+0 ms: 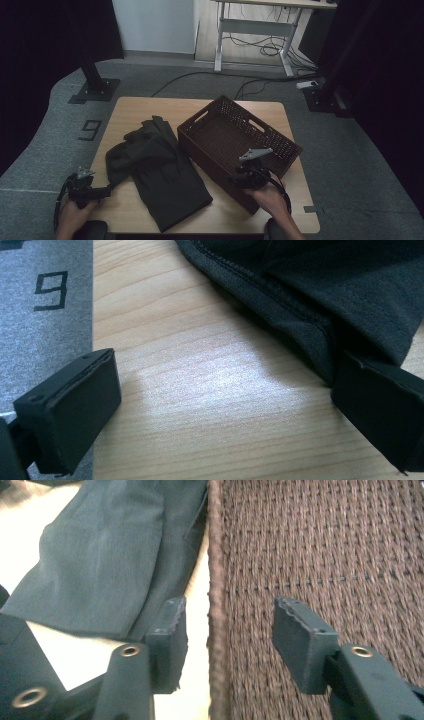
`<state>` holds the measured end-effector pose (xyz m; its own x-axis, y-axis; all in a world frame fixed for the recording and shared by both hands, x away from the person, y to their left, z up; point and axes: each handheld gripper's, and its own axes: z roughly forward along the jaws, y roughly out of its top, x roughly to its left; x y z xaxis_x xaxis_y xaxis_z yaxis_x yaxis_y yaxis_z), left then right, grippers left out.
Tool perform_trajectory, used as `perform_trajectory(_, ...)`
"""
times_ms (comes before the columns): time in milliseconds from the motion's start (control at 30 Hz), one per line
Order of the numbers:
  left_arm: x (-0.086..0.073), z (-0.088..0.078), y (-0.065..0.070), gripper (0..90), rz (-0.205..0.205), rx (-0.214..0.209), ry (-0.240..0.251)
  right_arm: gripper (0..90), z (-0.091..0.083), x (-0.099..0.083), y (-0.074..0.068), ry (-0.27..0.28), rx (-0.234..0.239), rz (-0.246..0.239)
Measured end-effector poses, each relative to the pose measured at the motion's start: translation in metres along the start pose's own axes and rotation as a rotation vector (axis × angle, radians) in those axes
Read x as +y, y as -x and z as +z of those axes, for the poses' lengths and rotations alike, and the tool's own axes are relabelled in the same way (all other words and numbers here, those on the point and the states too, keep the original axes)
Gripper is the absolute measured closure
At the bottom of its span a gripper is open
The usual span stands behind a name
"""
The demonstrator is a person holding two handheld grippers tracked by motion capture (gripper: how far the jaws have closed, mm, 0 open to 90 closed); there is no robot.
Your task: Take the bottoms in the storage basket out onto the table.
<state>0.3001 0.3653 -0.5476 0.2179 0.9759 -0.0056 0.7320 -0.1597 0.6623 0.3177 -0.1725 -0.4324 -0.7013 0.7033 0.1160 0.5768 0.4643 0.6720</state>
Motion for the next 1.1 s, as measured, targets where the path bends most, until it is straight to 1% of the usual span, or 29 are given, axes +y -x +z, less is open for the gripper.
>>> perform_trajectory(100, 0.000, 0.000, 0.000, 0.0, 0.000, 0.000, 0.000, 56.5, -0.004, -0.006, 0.000, -0.010, -0.001, 0.016)
perform_trajectory(200, 0.000, 0.000, 0.000, 0.0, 0.000, 0.000, 0.000, 61.8, -0.009, -0.011, 0.000, -0.003, -0.005, 0.026)
perform_trajectory(300, 0.000, 0.000, 0.000, 0.0, 0.000, 0.000, 0.000, 65.3, -0.013, -0.015, -0.001, -0.009, -0.012, 0.026)
perform_trajectory(400, 0.000, 0.000, 0.000, 0.0, 0.001, 0.000, -0.002, 68.1, -0.018, -0.019, -0.003, -0.001, -0.017, 0.022)
perform_trajectory(567, 0.000, 0.000, 0.000, 0.0, 0.001, 0.000, -0.002, 73.5, -0.026, -0.024, -0.006, -0.003, -0.022, 0.031)
perform_trajectory(667, 0.000, 0.000, 0.000, 0.0, 0.001, 0.000, -0.002, 76.5, -0.027, -0.026, -0.006, -0.012, -0.023, 0.029)
perform_trajectory(733, 0.000, 0.000, 0.000, 0.0, 0.001, 0.000, -0.002, 79.6, -0.027, -0.028, -0.005, -0.009, -0.006, 0.040)
perform_trajectory(867, 0.000, 0.000, 0.000, 0.0, 0.000, 0.000, -0.002, 80.8, -0.026, -0.027, -0.004, -0.009, -0.002, 0.046)
perform_trajectory(1000, 0.000, 0.000, 0.000, 0.0, 0.001, 0.000, -0.002, 80.8, -0.026, -0.027, 0.002, -0.005, -0.014, 0.058)
perform_trajectory(1100, 0.000, 0.000, 0.000, 0.0, 0.001, 0.000, -0.002, 80.5, -0.025, -0.027, 0.007, -0.002, -0.026, 0.058)
